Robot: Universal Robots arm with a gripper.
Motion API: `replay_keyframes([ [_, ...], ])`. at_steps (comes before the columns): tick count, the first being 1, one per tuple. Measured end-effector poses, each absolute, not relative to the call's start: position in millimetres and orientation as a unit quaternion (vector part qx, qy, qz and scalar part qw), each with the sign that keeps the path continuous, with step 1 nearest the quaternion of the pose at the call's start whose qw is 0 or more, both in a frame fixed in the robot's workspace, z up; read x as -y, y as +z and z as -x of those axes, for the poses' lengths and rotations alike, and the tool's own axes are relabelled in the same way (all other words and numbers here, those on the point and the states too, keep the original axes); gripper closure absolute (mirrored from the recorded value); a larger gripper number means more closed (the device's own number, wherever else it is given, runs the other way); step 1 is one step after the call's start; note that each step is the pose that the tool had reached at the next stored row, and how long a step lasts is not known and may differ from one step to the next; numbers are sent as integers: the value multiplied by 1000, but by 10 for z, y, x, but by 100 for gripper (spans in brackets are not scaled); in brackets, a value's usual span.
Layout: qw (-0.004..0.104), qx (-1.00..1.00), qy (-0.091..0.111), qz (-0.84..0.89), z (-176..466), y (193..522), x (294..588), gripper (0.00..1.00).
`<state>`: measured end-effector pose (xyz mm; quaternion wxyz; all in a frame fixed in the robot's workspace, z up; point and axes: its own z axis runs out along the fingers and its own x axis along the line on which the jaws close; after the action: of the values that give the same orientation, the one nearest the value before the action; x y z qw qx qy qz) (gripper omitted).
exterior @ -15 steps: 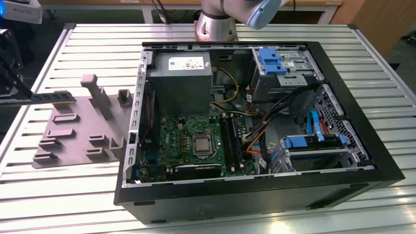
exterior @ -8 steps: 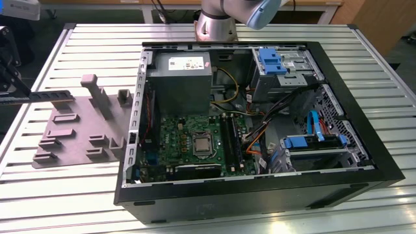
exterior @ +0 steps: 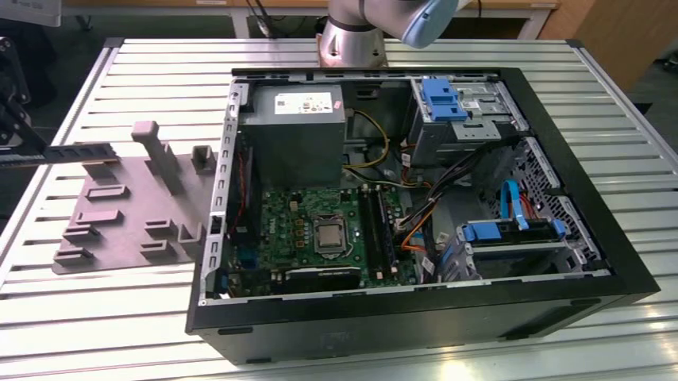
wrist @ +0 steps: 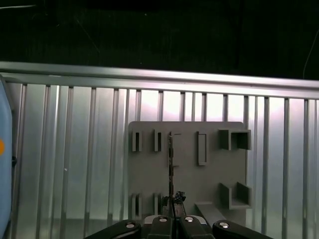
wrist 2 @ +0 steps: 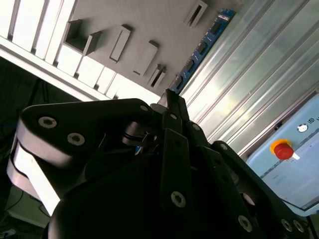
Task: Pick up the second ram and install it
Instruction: 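Pick up the second ram and move it above second insertion slot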
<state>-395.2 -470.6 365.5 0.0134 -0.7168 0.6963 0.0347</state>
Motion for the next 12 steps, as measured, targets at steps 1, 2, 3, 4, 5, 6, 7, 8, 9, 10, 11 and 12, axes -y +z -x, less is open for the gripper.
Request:
replay_keyframes([
  [1,13,-696,35,717,3952,3661,4706,89],
  [2,13,-696,35,717,3952,3669,4706,89],
  [3,13,-696,35,717,3951,3677,4706,89],
  [4,13,-696,35,717,3951,3684,4706,89],
  [5,13,-696,35,717,3952,3691,4706,89],
  [6,13,-696,35,717,3952,3697,4706,89],
  [7,13,-696,35,717,3951,3704,4706,89],
  [8,13,-696,35,717,3951,3711,4706,89],
  [9,13,-696,35,717,3952,3718,4706,89],
  [10,13,-696,35,717,3952,3724,4706,89],
  [11,13,-696,35,717,3952,3731,4706,89],
  [12,13,-696,35,717,3952,3738,4706,89],
])
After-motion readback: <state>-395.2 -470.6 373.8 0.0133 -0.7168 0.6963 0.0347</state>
